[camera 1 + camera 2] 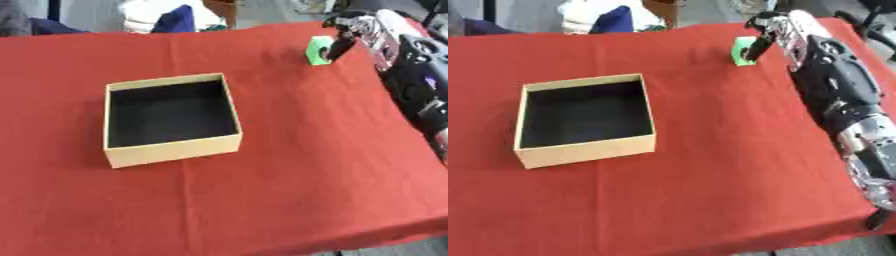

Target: Pick up objects on the table and place them in the box.

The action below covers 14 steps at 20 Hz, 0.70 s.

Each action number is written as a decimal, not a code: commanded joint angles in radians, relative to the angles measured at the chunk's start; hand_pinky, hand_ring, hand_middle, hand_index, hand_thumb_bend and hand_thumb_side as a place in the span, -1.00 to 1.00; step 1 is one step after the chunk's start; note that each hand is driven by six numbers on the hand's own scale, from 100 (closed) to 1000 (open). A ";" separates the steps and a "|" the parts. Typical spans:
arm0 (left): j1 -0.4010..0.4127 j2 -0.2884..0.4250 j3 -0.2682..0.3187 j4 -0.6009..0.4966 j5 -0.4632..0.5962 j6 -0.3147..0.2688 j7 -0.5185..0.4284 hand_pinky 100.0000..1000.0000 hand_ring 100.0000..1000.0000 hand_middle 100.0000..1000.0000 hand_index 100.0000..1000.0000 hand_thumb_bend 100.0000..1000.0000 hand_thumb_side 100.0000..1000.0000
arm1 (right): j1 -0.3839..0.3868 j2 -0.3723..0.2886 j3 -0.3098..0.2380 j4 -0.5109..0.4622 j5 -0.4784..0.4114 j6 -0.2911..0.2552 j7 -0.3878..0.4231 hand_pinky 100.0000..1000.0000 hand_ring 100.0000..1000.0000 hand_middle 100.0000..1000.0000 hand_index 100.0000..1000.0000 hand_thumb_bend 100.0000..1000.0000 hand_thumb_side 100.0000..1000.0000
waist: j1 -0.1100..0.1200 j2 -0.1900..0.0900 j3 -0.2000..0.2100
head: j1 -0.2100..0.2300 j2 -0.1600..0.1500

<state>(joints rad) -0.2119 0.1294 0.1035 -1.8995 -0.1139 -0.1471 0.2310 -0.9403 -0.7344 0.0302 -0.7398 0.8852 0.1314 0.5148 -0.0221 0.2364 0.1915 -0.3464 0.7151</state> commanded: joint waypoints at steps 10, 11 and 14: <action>-0.017 0.003 0.002 -0.018 0.003 -0.001 -0.003 0.19 0.61 0.18 0.34 -1.00 -0.97 | -0.018 -0.048 -0.018 -0.004 -0.005 0.006 -0.019 0.63 0.80 1.00 1.00 -1.00 -0.86 | 0.000 -0.001 0.013 | 0.004 -0.013; -0.018 0.003 0.002 -0.018 0.004 -0.001 -0.003 0.19 0.61 0.18 0.34 -1.00 -0.97 | -0.018 -0.049 -0.018 -0.003 -0.006 0.006 -0.020 0.63 0.80 1.00 1.00 -1.00 -0.86 | 0.001 0.000 0.013 | 0.005 -0.013; -0.018 0.003 0.001 -0.019 0.004 -0.001 -0.004 0.19 0.61 0.18 0.34 -1.00 -0.97 | -0.018 -0.050 -0.020 -0.002 -0.009 0.007 -0.023 0.63 0.80 1.00 1.00 -1.00 -0.86 | 0.002 0.004 0.014 | 0.005 -0.013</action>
<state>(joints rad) -0.2169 0.1217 0.1034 -1.8997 -0.1137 -0.1481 0.2297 -0.9406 -0.7374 0.0191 -0.7346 0.8831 0.1374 0.4964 -0.0210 0.2546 0.2044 -0.3446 0.7110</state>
